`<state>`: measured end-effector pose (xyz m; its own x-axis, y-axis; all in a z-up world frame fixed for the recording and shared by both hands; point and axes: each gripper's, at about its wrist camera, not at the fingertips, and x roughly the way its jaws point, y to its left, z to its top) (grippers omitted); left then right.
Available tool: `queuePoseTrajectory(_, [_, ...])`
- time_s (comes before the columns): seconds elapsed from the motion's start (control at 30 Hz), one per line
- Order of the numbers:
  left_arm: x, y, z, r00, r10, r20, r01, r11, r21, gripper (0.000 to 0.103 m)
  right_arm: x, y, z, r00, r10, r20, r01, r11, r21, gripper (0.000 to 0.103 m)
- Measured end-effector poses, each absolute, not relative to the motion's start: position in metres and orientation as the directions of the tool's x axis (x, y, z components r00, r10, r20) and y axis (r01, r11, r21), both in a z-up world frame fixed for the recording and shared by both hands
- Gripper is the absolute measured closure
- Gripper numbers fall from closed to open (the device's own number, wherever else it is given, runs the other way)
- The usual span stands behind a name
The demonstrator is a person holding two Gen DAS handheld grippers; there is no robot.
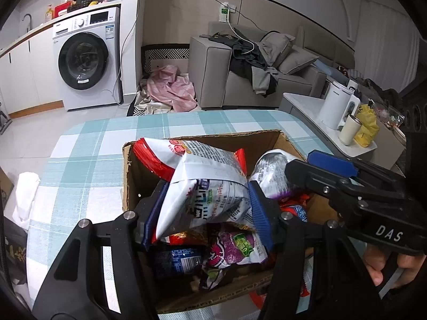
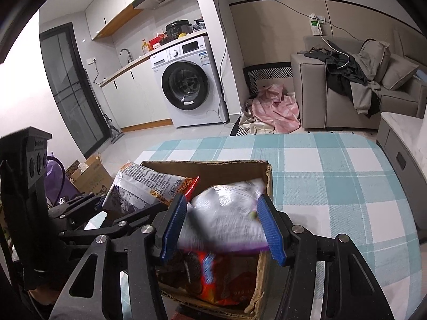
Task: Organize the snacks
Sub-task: 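Lower both bags into the box and open both tools, then move both tools toward the small red packet and cream bun pack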
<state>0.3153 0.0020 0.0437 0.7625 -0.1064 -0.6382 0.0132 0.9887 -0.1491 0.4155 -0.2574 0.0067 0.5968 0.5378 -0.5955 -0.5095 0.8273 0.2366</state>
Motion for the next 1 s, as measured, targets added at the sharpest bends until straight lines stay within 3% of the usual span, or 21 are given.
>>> queuePoseTrajectory(0.13, [0.311,0.003,0.048,0.764,-0.092,-0.639,0.005,0.991,-0.136,0.031,0.413,-0.262,0.010,0.609,0.535,-0.586,-0.508,0.830,0.230,0.044])
queuePoseTrajectory(0.23, [0.301,0.007,0.053,0.768,-0.079,-0.635,-0.004,0.992,-0.128,0.019,0.410,-0.270,0.012,0.619,0.536,-0.574,-0.502,0.832,0.235,0.034])
queuePoseTrajectory(0.4, [0.282,0.009,0.058,0.769,-0.097,-0.632,0.005,0.989,-0.145,0.014,0.402,-0.282,0.012,0.621,0.544,-0.565,-0.498,0.830,0.251,0.005])
queuePoseTrajectory(0.5, [0.265,0.007,0.062,0.786,-0.064,-0.615,-0.009,0.993,-0.115,0.001,0.395,-0.288,0.012,0.621,0.540,-0.567,-0.497,0.832,0.248,0.001])
queuePoseTrajectory(1.0, [0.173,-0.003,0.093,0.813,-0.081,-0.576,0.017,0.993,-0.116,0.001,0.337,-0.310,0.026,0.629,0.538,-0.561,-0.513,0.829,0.221,0.000])
